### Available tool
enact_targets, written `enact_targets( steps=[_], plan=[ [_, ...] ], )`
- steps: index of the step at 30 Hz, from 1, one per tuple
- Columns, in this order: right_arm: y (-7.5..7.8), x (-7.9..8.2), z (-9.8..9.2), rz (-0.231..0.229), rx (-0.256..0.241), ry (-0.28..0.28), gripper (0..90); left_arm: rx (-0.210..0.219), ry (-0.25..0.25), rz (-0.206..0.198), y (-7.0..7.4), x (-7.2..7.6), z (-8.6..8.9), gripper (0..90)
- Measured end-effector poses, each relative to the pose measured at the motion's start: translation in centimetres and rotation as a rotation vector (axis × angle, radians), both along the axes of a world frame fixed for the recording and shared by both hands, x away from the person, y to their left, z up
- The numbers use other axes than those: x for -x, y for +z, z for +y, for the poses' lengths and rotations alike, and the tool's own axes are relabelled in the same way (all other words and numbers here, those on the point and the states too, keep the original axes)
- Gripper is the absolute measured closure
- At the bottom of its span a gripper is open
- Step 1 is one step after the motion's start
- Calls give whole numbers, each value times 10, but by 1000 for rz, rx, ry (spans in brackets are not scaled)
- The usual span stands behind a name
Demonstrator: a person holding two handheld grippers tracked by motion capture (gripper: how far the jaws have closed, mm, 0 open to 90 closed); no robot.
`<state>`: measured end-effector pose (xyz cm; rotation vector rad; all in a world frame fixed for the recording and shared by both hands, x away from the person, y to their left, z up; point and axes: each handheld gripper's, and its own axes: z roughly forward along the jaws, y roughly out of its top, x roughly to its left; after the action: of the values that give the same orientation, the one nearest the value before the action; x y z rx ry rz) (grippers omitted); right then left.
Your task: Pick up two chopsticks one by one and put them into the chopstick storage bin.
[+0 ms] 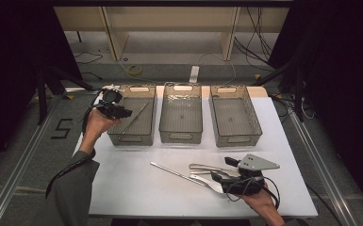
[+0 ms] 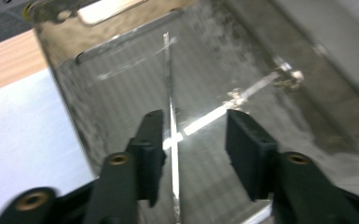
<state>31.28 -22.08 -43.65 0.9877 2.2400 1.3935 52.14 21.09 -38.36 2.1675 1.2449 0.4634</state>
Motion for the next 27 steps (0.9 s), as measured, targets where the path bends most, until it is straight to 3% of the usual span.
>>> enact_targets(
  steps=[2,8,9,10,12,15,27],
  plan=[
    [0,0,0,-2,-1,-1,258,23,-26,-12,5,8,-3,432],
    [0,0,0,0,4,-1,258,85,-130,-29,13,40,-14,308],
    [0,0,0,0,4,-1,258,110,-153,-35,12,45,-16,308],
    [0,0,0,0,5,-1,258,113,-176,-12,11,47,-19,296],
    [0,0,1,-3,4,1,257,58,-199,-14,11,53,-26,261],
    [0,1,1,-6,2,6,257,34,-261,4,9,60,-36,242],
    [2,1,1,-13,1,10,256,-54,-388,15,8,78,-70,216]
  ],
)
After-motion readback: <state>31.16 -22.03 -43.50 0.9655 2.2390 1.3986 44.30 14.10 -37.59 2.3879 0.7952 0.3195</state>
